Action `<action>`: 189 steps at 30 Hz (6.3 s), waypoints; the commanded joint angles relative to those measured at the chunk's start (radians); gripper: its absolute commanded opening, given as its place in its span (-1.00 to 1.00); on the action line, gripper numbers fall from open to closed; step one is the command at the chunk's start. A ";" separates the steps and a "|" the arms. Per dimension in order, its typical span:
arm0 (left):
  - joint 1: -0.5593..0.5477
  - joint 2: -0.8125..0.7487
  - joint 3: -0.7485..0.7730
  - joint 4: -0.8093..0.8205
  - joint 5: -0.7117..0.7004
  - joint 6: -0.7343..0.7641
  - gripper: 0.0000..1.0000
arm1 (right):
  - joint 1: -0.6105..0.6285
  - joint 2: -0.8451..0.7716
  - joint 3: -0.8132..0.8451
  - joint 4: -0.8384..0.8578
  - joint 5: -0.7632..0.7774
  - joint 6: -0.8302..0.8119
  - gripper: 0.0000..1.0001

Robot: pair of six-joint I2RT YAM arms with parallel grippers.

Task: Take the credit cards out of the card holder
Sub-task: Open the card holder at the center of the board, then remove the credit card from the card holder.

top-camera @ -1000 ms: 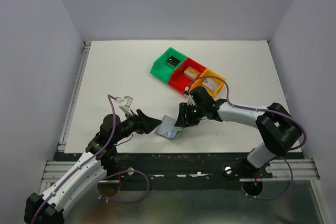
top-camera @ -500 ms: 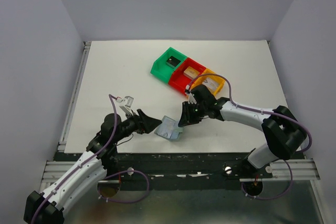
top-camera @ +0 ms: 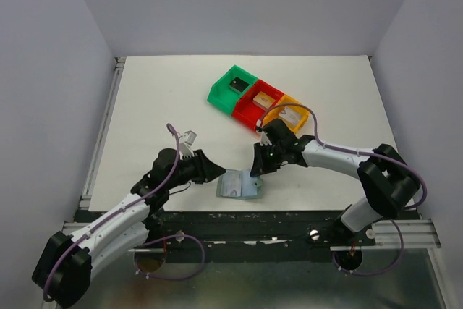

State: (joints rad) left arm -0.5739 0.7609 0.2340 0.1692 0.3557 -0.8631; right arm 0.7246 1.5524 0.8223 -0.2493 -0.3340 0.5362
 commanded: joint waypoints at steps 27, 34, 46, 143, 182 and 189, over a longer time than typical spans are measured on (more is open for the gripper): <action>-0.104 0.380 0.022 0.250 -0.012 0.022 -0.61 | -0.005 0.038 0.106 -0.165 0.124 -0.078 -0.39; -0.104 0.426 0.025 0.270 -0.015 0.022 -0.66 | -0.005 0.026 0.103 -0.169 0.124 -0.078 -0.33; -0.112 0.474 0.028 0.239 -0.061 0.029 -0.88 | -0.007 0.011 0.104 -0.179 0.127 -0.078 -0.20; -0.216 0.414 -0.002 0.096 -0.256 0.018 -1.00 | 0.038 0.061 -0.238 0.600 -0.186 0.343 -0.29; -0.238 0.460 0.007 0.151 -0.225 0.036 -1.00 | 0.033 0.117 -0.210 0.722 -0.273 0.418 -0.29; -0.242 0.459 0.007 0.144 -0.241 0.036 -1.00 | 0.033 0.103 -0.209 0.720 -0.264 0.421 -0.44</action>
State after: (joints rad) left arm -0.7868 1.1896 0.2451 0.3519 0.1043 -0.8341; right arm 0.7364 1.6543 0.5674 0.3702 -0.5365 0.9306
